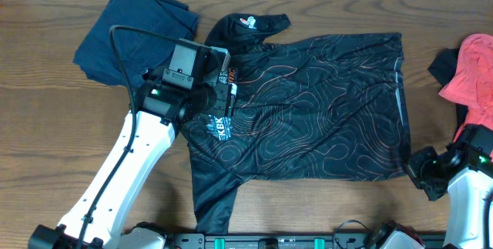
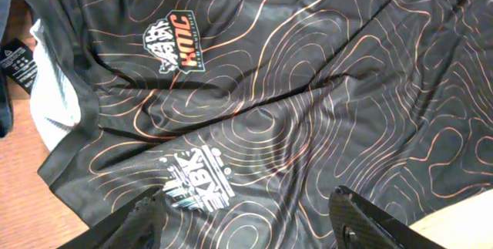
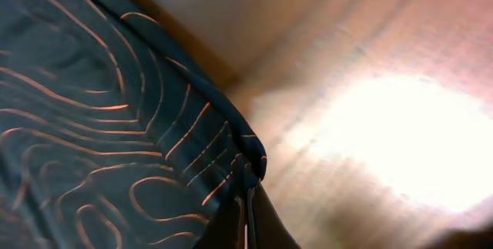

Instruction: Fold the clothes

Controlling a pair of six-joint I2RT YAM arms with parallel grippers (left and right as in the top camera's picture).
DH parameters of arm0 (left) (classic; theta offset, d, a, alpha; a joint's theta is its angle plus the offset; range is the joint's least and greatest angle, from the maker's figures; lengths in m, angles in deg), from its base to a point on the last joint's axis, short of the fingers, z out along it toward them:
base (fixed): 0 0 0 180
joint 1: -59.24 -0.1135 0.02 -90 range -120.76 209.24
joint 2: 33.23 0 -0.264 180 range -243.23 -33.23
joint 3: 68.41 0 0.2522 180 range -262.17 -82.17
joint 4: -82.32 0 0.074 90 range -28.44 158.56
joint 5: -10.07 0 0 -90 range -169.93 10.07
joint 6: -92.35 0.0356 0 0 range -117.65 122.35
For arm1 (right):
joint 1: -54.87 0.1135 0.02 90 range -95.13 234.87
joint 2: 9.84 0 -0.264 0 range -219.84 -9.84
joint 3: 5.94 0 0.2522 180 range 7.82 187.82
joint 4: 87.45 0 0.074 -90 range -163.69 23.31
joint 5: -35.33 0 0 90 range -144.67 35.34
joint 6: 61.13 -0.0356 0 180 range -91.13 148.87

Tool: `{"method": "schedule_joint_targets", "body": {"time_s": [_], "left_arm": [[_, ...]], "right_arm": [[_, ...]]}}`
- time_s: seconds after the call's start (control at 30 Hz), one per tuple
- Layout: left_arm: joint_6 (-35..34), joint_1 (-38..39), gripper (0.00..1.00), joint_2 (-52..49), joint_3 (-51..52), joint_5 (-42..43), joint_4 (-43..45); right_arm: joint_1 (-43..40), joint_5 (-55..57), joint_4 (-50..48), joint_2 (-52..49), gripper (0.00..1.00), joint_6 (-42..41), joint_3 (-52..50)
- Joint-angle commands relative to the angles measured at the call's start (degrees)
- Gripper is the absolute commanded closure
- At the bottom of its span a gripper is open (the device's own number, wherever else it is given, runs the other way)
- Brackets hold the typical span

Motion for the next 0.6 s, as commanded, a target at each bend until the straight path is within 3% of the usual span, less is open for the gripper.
{"method": "schedule_joint_targets", "body": {"time_s": [0.0,0.17,0.2,0.23,0.4,0.57], "left_arm": [[-0.3,0.2,0.30,-0.4,0.0,0.5,0.0],[-0.3,0.2,0.29,-0.4,0.0,0.4,-3.3],[-0.3,0.2,0.05,-0.4,0.0,0.0,-4.9],[-0.4,0.2,0.02,-0.4,0.0,-0.7,-6.9],[-7.3,0.2,0.02,-0.5,1.6,-5.6,-16.7],[-13.9,-0.9,0.02,-0.5,9.1,-6.2,-17.0]], "right_arm": [[-0.4,6.1,1.7,0.0,0.99,-0.5,0.1],[-0.5,9.1,1.5,-0.1,0.98,-2.6,0.1],[-0.5,9.1,1.2,-0.1,0.98,-2.6,0.1],[-0.5,9.1,1.1,-0.1,0.98,-2.6,0.1],[-0.5,9.1,0.4,-0.1,0.99,-2.6,0.1],[-0.4,9.1,0.1,-0.1,0.99,-2.6,0.1]]}}
